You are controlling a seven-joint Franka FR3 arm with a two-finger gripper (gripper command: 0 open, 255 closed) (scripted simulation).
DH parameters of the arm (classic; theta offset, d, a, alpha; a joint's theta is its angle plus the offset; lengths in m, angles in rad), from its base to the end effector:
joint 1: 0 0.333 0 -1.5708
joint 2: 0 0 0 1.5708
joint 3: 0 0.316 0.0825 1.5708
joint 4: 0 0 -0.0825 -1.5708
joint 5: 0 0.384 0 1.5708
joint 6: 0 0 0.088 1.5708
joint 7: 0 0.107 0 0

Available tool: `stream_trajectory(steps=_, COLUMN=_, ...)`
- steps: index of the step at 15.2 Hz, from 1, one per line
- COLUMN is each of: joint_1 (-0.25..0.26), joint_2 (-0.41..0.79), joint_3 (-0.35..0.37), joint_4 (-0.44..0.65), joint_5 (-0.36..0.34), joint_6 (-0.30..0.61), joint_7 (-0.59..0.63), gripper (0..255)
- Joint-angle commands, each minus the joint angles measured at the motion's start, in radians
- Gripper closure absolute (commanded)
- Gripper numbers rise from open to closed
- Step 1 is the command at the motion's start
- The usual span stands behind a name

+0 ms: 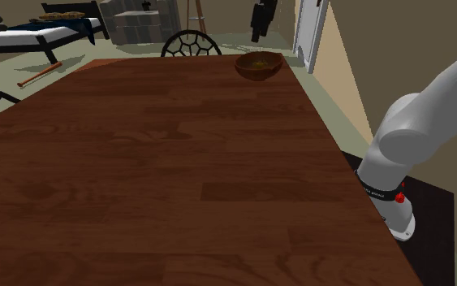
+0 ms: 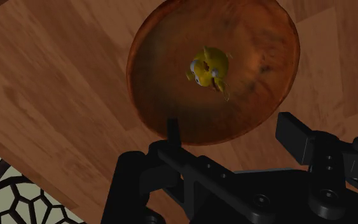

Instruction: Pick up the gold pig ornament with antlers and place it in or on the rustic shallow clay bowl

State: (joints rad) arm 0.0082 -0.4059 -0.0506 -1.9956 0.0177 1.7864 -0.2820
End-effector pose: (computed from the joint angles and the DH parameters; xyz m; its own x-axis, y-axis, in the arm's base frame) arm 0.4434 -0.0217 0.6432 0.9518 0.2344 0.1976 0.2356 -0.9717 0.0180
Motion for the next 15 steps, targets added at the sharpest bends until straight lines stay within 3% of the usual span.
stream_trajectory(steps=1, joint_1=0.000, joint_2=0.000, joint_3=0.000, joint_4=0.000, joint_5=0.000, joint_6=0.000, joint_7=0.000, gripper=0)
stream_trajectory(steps=3, joint_1=0.000, joint_2=0.000, joint_3=0.000, joint_4=0.000, joint_5=0.000, joint_6=0.000, joint_7=0.000, gripper=0)
stream_trajectory(steps=7, joint_1=0.000, joint_2=0.009, joint_3=-0.002, joint_4=0.137, joint_5=0.000, joint_6=-0.128, joint_7=0.000, gripper=0)
stream_trajectory(steps=15, joint_1=0.000, joint_2=0.009, joint_3=-0.002, joint_4=0.137, joint_5=0.000, joint_6=-0.128, joint_7=0.000, gripper=0)
